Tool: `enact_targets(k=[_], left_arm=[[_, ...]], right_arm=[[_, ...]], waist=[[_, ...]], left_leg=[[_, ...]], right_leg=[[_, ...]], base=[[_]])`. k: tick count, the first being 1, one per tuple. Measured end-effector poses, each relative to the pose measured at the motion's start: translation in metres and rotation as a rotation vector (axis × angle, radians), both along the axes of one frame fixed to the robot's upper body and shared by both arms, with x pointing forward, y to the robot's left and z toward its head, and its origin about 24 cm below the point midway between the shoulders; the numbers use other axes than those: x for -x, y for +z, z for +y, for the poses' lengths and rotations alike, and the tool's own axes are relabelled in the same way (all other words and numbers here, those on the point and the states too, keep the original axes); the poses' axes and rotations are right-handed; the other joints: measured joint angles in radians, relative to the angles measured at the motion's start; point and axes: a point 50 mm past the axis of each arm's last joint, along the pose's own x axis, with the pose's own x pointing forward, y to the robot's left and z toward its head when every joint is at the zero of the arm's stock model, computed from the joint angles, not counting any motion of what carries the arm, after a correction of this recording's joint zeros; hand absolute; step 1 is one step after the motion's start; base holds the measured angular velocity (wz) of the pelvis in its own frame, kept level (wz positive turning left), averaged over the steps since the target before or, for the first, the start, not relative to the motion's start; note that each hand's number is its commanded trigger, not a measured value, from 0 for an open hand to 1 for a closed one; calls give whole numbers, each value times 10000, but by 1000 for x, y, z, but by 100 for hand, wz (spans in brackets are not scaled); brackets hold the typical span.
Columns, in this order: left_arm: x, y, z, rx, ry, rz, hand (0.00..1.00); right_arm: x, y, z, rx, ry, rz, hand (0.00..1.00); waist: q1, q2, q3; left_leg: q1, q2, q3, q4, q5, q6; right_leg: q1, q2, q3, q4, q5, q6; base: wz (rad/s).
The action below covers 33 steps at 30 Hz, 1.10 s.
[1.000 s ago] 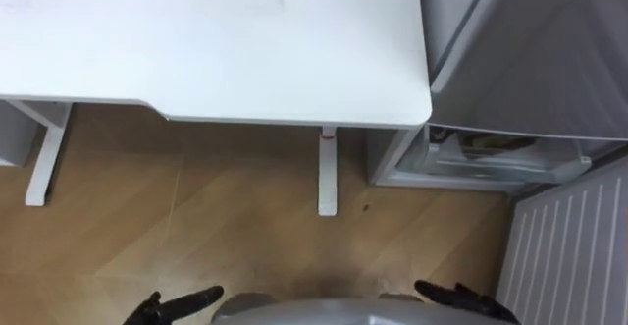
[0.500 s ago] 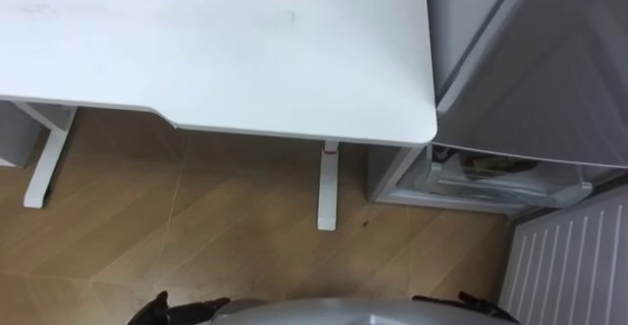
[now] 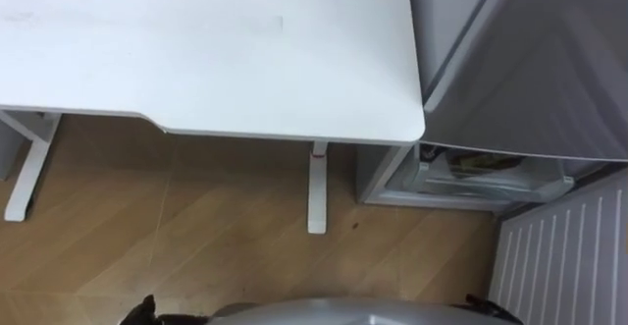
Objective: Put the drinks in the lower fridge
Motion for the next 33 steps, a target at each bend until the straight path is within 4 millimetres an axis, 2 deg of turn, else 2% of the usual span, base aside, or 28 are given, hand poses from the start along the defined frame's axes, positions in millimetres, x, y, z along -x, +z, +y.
enact_targets(k=[3,5,6,7,8,9,11,12,13,14,17,20,22,27,31,33], left_arm=[[3,1,4,-78,216,-8,0],[5,3,9,-231,150,-11,0],[5,3,10,-283,120,-20,0],[4,5,13,-389,172,-101,0],[6,6,15,-502,210,-165,0],[6,7,16,-539,200,-183,0],[10,8,19,-641,183,-126,0],[12,8,19,-673,170,-89,0],[14,10,21,-768,32,-58,0],[18,11,22,-894,-133,-21,0],[24,13,24,-1052,-133,46,0],[26,13,24,-1192,-63,118,0],[21,13,24,-1182,-42,-18,0],[14,15,25,-1196,-149,-317,0],[28,15,26,-1214,-56,86,0],[34,15,26,-1207,-1,283,0]], right_arm=[[-29,13,-18,993,-89,-1243,0],[-63,36,-35,2150,174,-2782,0],[-71,43,-39,2451,183,-3192,0],[-84,57,-47,3068,211,-3943,0],[-97,73,-55,3768,349,-4679,0],[-103,81,-58,4153,502,-5007,0],[-118,115,-69,5607,736,-6224,0],[-121,123,-70,5954,762,-6490,0],[-126,139,-73,6574,698,-7047,0],[-129,154,-76,7084,513,-7586,0],[-126,181,-87,8187,-108,-8439,0],[-129,201,-87,9127,-244,-9033,0],[-129,210,-89,9597,-476,-9253,0],[-127,225,-101,10813,-697,-9233,0],[-120,231,-112,11522,-1321,-9018,0],[-116,227,-118,11423,-1692,-8828,0]], waist=[[-154,-68,-16],[-384,-107,-17],[-410,-108,-18],[-478,-258,-35],[-487,-267,-77],[-505,-273,-47],[-653,-310,-86],[-700,-334,-95],[-825,-405,-89],[-930,-456,-94],[-1028,-479,-116],[-1236,-455,-103],[-1279,-434,-111],[-1350,-431,-138],[-1497,-499,-128],[-1496,-507,-106]], left_leg=[[55,15,152,-4,3,-4],[107,19,218,-42,12,-2],[144,21,262,-51,13,-2],[216,28,401,-101,28,-7],[262,22,470,-167,59,-10],[287,22,492,-181,64,-12],[278,20,580,-225,64,-12],[240,21,596,-229,64,-12],[177,22,660,-226,65,-13],[155,31,732,-228,65,-13],[236,44,919,-234,64,-13],[190,57,1020,-243,64,-13],[183,62,1183,-243,65,-13],[194,57,1187,-285,65,-13],[187,80,1151,-344,65,-13],[184,97,1145,-344,65,-13]], right_leg=[[-7,21,153,12,19,-21],[-9,51,251,-22,66,-14],[-18,50,269,-21,71,-15],[-99,57,372,3,71,-14],[-168,66,497,58,71,-15],[-178,70,537,80,72,-15],[-266,72,609,132,71,-15],[-314,73,625,139,71,-15],[-368,92,708,166,72,-16],[-456,140,767,184,77,-23],[-460,182,988,168,84,-17],[-494,180,1153,138,155,-20],[-574,184,1252,161,172,-13],[-630,219,1412,180,219,-21],[-636,330,1412,151,229,-21],[-629,339,1401,132,239,-37]], base=[[-14],[-12],[-15],[-24],[-26],[-21],[-12],[-13],[-17],[-17],[-21],[-21],[-20],[-12],[4],[0]])
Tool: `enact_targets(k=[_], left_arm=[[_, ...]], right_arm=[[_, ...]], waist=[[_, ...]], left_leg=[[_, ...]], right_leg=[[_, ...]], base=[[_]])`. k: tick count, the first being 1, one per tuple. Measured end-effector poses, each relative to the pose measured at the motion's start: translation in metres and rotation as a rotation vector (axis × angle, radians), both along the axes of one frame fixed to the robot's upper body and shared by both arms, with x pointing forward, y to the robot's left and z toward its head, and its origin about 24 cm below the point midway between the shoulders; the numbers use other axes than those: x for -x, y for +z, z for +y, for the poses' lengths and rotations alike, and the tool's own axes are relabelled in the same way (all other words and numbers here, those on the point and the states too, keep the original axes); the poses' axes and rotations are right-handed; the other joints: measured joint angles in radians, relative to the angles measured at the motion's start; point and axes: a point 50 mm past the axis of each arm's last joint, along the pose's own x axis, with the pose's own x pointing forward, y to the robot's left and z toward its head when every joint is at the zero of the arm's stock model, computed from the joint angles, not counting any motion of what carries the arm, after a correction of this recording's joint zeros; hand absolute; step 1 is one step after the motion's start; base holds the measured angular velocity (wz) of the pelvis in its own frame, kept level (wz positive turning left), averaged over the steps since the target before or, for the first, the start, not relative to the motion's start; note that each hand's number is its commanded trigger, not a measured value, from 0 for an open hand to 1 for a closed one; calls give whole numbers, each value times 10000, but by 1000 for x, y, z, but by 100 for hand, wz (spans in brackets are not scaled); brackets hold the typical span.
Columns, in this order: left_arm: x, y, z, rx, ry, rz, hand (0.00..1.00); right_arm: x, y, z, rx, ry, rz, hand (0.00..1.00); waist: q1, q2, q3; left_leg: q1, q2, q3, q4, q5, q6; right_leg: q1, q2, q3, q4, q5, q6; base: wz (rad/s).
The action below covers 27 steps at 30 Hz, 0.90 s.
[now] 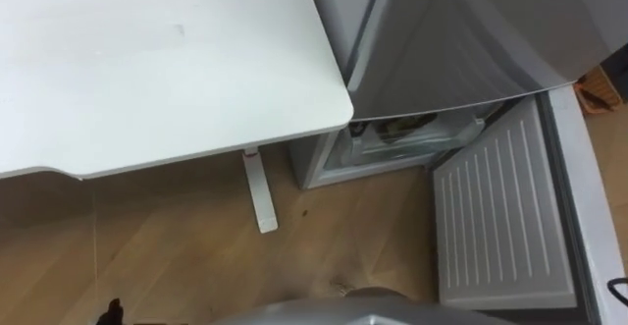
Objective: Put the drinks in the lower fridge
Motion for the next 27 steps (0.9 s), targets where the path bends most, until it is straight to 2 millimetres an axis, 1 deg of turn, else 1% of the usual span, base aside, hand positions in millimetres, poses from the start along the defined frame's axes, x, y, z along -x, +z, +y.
enact_targets(k=[1,2,3,4,5,6,10,11,12,17,20,27], left_arm=[[1,0,0,-16,30,69,0],[2,0,0,-14,41,98,0],[2,0,0,-10,40,109,0],[1,0,0,-23,6,118,0],[1,0,1,-43,-25,128,0],[1,0,1,-47,-24,131,0],[0,1,2,-65,-38,105,0],[-2,2,2,-86,-44,47,0],[-2,2,3,-99,-41,25,0],[-7,5,9,-259,-109,-43,0],[-6,6,13,-372,-128,27,0],[-6,7,16,-399,-157,118,0]], right_arm=[[4,-8,-5,-463,-235,125,0],[8,-17,-9,-977,-454,305,0],[10,-22,-10,-1210,-531,447,0],[14,-31,-12,-1700,-658,689,0],[18,-41,-15,-2152,-843,932,0],[20,-44,-16,-2429,-942,957,0],[30,-61,-26,-3963,-1525,797,0],[32,-65,-30,-4245,-1733,895,0],[33,-66,-32,-4334,-1821,938,0],[39,-72,-56,-5160,-2759,1360,0],[46,-74,-64,-5526,-3254,1375,0],[48,-85,-62,-6181,-3615,1432,0]], waist=[[3,-47,-17],[23,-92,-15],[26,-107,-15],[8,-166,-32],[-1,-169,-33],[3,-189,-42],[-55,-151,-47],[-63,-181,-29],[-59,-165,-29],[-94,-185,-18],[-26,-204,-14],[-38,-242,-5]], left_leg=[[0,8,-16,1,0,0],[-2,12,-61,1,0,0],[-8,12,-77,1,0,0],[-36,11,-146,2,0,0],[-63,12,-175,6,0,0],[-64,14,-176,9,0,0],[-91,22,-209,32,0,0],[-89,23,-209,35,1,0],[-84,24,-207,34,1,0],[-67,38,-206,30,0,-1],[-36,54,-200,-1,3,-9],[-18,54,-170,1,5,-13]], right_leg=[[7,-2,-20,0,2,-4],[19,-8,-50,2,3,-5],[15,-12,-64,5,5,-8],[3,-21,-142,5,9,-16],[-5,-25,-194,5,14,-23],[-2,-25,-204,8,16,-26],[0,-112,-305,39,28,-47],[-2,-112,-302,53,28,-47],[0,-108,-294,53,29,-49],[5,-86,-285,59,33,-55],[18,-57,-306,42,33,-57],[38,-17,-300,1,35,-59]], base=[[8],[8],[11],[10],[10],[6],[2],[0],[0],[0],[0],[0]])
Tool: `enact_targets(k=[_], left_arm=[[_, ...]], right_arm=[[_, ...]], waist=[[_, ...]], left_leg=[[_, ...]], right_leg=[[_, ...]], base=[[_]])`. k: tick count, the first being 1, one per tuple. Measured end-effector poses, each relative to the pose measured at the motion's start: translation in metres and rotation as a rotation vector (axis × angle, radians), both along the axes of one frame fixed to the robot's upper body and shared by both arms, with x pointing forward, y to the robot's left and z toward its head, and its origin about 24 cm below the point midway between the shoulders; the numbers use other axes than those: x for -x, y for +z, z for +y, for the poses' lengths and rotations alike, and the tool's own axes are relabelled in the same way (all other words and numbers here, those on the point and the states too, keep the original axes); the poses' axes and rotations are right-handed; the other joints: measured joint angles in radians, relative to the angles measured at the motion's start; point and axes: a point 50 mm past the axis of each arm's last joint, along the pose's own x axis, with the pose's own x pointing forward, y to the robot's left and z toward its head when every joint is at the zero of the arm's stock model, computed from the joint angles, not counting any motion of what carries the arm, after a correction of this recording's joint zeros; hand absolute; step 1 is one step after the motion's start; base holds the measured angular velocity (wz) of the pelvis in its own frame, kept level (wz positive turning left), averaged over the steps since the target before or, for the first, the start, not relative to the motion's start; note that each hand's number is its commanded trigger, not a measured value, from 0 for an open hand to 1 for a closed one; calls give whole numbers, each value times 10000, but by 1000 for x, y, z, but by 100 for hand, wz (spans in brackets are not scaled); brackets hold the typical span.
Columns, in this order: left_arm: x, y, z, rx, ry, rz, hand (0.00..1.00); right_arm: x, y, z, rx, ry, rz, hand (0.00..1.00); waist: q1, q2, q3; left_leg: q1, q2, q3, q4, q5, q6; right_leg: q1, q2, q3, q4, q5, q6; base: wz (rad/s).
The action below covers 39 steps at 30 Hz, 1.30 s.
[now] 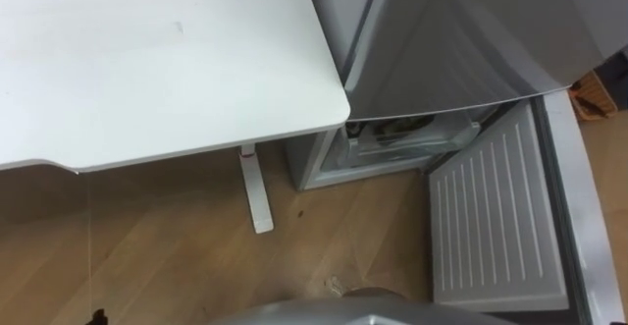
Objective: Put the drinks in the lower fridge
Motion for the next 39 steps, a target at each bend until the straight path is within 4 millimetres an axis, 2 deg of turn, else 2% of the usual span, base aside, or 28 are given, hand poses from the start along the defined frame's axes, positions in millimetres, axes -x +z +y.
enact_targets(k=[5,7,8,13,18,26,33,39], left_arm=[[-2,2,5,-132,-64,-21,0],[-4,3,6,-134,-107,-75,0],[-6,3,7,-81,-149,-99,0],[-8,4,10,45,-202,6,0],[-8,4,11,66,-221,81,0],[-5,4,11,207,-172,292,0],[-6,3,10,284,-256,342,0],[-3,2,13,290,-247,583,0]], right_arm=[[-3,-3,2,-342,24,-189,0],[-4,-6,3,-609,-65,-399,0],[-3,-8,4,-771,-99,-471,0],[1,-17,8,-1657,-106,-747,0],[4,-26,13,-2447,-106,-957,0],[25,-46,22,-3589,-482,-281,0],[40,-54,26,-4189,-1116,-505,0],[53,-61,30,-4605,-1377,-227,0]], waist=[[-13,75,0],[-7,171,-2],[26,244,35],[29,344,32],[40,483,-3],[51,461,33],[44,615,5],[50,619,-8]], left_leg=[[-26,11,-11,1,1,-1],[-59,9,-15,1,1,-1],[-61,9,-16,1,1,-1],[-154,8,-152,36,1,-2],[-177,0,-232,99,5,-8],[-204,6,-253,158,11,-18],[-338,27,-340,137,12,-32],[-518,35,-367,142,41,-69]], right_leg=[[0,-34,-4,-1,3,-6],[-29,-37,9,3,7,-11],[-35,-31,6,2,8,-13],[-59,-25,-29,-13,8,-14],[-93,3,-32,-11,7,-14],[-98,26,-3,10,20,-41],[-158,52,-33,0,50,-89],[-335,45,-103,-5,55,-97]], base=[[0],[0],[0],[6],[0],[0],[0],[0]])
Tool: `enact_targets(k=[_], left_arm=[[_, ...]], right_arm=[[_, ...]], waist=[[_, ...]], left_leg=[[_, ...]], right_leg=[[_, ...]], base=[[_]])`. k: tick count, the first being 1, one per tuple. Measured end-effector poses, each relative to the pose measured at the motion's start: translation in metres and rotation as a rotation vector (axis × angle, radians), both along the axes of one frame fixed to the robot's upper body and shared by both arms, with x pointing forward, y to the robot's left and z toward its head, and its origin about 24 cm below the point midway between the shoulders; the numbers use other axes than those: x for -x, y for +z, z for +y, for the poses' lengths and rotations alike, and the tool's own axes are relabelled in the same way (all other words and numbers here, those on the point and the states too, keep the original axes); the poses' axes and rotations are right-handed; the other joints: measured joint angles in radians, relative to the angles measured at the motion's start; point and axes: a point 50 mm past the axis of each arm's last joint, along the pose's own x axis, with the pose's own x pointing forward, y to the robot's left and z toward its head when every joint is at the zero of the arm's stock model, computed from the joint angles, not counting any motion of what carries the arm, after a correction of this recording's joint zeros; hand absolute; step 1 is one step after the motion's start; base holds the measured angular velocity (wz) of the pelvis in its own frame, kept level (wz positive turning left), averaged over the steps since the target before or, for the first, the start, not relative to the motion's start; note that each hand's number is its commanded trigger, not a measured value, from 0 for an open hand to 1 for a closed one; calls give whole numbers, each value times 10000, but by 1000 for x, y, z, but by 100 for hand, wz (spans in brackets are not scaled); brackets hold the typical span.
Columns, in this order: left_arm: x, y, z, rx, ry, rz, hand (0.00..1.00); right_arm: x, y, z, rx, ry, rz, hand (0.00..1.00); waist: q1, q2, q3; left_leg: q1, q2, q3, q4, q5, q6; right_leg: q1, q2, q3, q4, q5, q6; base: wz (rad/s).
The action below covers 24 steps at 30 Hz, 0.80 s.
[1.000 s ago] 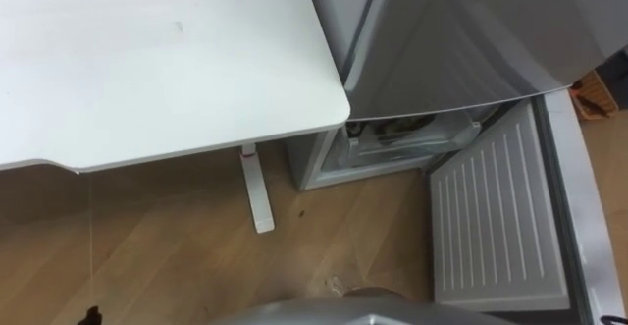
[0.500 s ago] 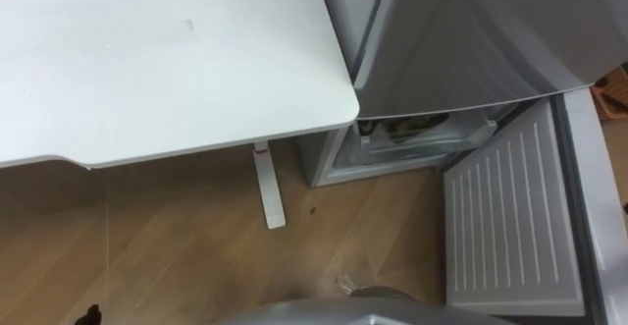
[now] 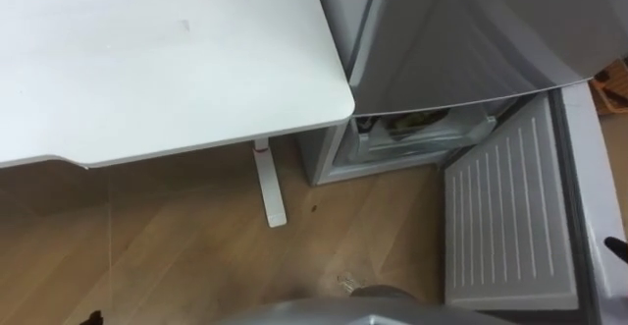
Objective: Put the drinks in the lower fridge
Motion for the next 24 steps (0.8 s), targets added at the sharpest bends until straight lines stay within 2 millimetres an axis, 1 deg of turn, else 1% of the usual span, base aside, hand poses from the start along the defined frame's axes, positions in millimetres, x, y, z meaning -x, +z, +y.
enact_targets(k=[4,6,9,10,11,14,16,18,19,20,21,22,24], left_arm=[[0,0,1,127,-34,19,0],[0,0,1,183,-48,17,0],[-2,0,1,179,-58,9,0],[-5,0,1,175,-59,-21,0],[-7,0,1,178,-68,-77,0],[-18,0,1,195,-163,-333,0],[-23,1,0,193,-230,-437,0],[-29,1,0,193,-374,-550,0],[-33,1,-1,239,-546,-611,0],[-37,1,-3,317,-667,-725,0],[-39,1,-3,336,-702,-789,0],[-38,1,-3,356,-724,-797,0],[-37,0,-5,429,-838,-699,0]], right_arm=[[11,-5,4,-359,-557,2,0],[18,-7,5,-503,-1006,-154,0],[27,-8,6,-588,-1343,-130,0],[29,-9,7,-626,-1433,-115,0],[32,-11,9,-664,-1477,-14,0],[39,-13,11,-753,-1514,64,0],[37,-13,11,-752,-1279,37,0],[32,-14,13,-742,-898,22,0],[29,-15,14,-786,-663,-12,0],[30,-16,15,-752,-570,113,0],[31,-16,15,-739,-564,110,0],[30,-16,15,-721,-456,49,0],[29,-17,17,-715,-157,93,0]], waist=[[0,-27,8],[8,-2,-2],[10,19,2],[20,22,4],[30,80,36],[42,111,56],[48,159,62],[65,217,53],[112,265,42],[224,293,38],[268,299,40],[307,349,33],[304,328,47]], left_leg=[[-21,-2,-18,15,1,-1],[0,-6,-11,14,1,-1],[27,-5,19,12,1,-1],[52,-2,21,12,1,-1],[68,-1,21,15,1,-1],[42,-8,-9,-39,1,-1],[45,-6,24,-40,0,-1],[13,3,52,-10,0,-1],[10,5,64,-8,0,-2],[7,6,86,-10,3,-7],[1,5,97,-16,9,-14],[6,5,113,-30,15,-23],[18,10,112,-35,21,-31]], right_leg=[[-3,-12,3,-11,0,1],[1,-15,30,-16,-1,1],[19,-12,73,-19,0,1],[48,-22,71,-17,0,1],[56,-12,77,-13,0,0],[46,2,10,0,4,-7],[29,4,-28,7,17,-28],[-3,5,-25,7,38,-50],[-24,5,-12,14,40,-52],[-67,13,15,26,41,-54],[-96,19,38,33,43,-58],[-108,22,85,29,47,-64],[-106,15,108,30,48,-66]], base=[[0],[-2],[-3],[0],[0],[0],[-7],[-6],[-4],[-7],[-10],[-10],[-6]])
